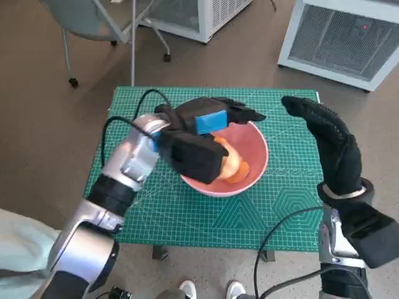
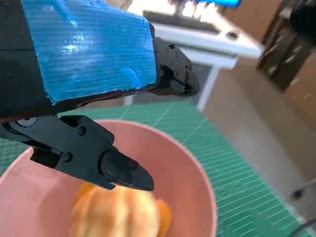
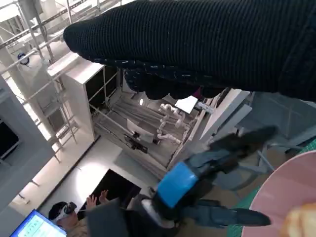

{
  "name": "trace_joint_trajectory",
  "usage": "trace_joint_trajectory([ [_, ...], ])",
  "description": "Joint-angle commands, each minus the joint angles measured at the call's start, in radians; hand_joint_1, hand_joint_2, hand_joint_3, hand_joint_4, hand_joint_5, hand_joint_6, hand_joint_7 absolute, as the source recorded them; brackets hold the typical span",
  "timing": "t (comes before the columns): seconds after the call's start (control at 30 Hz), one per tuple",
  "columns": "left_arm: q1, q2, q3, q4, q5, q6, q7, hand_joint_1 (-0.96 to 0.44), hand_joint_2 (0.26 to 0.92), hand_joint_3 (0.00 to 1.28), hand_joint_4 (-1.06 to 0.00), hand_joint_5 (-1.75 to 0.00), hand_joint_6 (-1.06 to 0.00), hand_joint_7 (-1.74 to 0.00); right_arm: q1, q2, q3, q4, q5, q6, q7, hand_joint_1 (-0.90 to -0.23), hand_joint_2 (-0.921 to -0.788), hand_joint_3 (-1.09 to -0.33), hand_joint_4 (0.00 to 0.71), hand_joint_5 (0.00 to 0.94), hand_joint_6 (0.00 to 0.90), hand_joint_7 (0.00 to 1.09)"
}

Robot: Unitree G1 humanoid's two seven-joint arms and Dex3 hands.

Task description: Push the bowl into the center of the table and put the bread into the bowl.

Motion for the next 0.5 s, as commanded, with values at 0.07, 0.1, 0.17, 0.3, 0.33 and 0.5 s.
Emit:
trace_joint_trajectory([
  [0.07, 0.028, 0.036, 0.078, -0.019, -0.109, -0.054, -0.047, -0.35, 0.892, 0.0, -0.01, 0.0, -0.23, 0.0, 0.007, -0.008, -0.005, -0.006, 0.005, 0.023, -0.005, -0.662, -0.921, -0.787, 0.046, 0.002, -0.001, 0.33],
  [0.1, 0.031, 0.037, 0.089, -0.021, -0.126, -0.059, -0.055, -0.36, 0.891, 0.0, 0.0, 0.0, -0.23, 0.0, 0.006, -0.01, -0.006, -0.009, 0.006, 0.025, -0.004, -0.659, -0.921, -0.786, 0.046, 0.002, -0.001, 0.33],
  [0.17, 0.04, 0.041, 0.116, -0.03, -0.167, -0.068, -0.071, -0.36, 0.89, 0.0, 0.0, 0.0, -0.23, 0.0, 0.004, -0.013, -0.007, -0.016, 0.01, 0.03, -0.002, -0.656, -0.921, -0.784, 0.046, 0.002, -0.001, 0.33],
  [0.3, 0.065, 0.036, 0.177, -0.055, -0.264, -0.087, -0.097, -0.36, 0.887, 0.0, 0.0, 0.0, -0.23, 0.0, -0.013, -0.022, -0.012, -0.024, 0.017, 0.044, 0.0, -0.655, -0.921, -0.778, 0.046, 0.001, -0.001, 0.33],
  [0.33, 0.072, 0.031, 0.194, -0.057, -0.293, -0.095, -0.104, -0.36, 0.887, 0.0, 0.0, 0.0, -0.23, 0.0, -0.02, -0.025, -0.013, -0.027, 0.016, 0.049, 0.0, -0.655, -0.921, -0.777, 0.046, 0.001, -0.001, 0.33],
  [0.5, 0.095, -0.021, 0.276, -0.032, -0.452, -0.159, -0.15, -0.4, 0.889, 0.0, -0.01, 0.0, -0.23, 0.0, -0.054, -0.039, -0.015, -0.057, 0.003, 0.084, -0.013, -0.655, -0.921, -0.771, 0.043, 0.0, -0.001, 0.32],
])
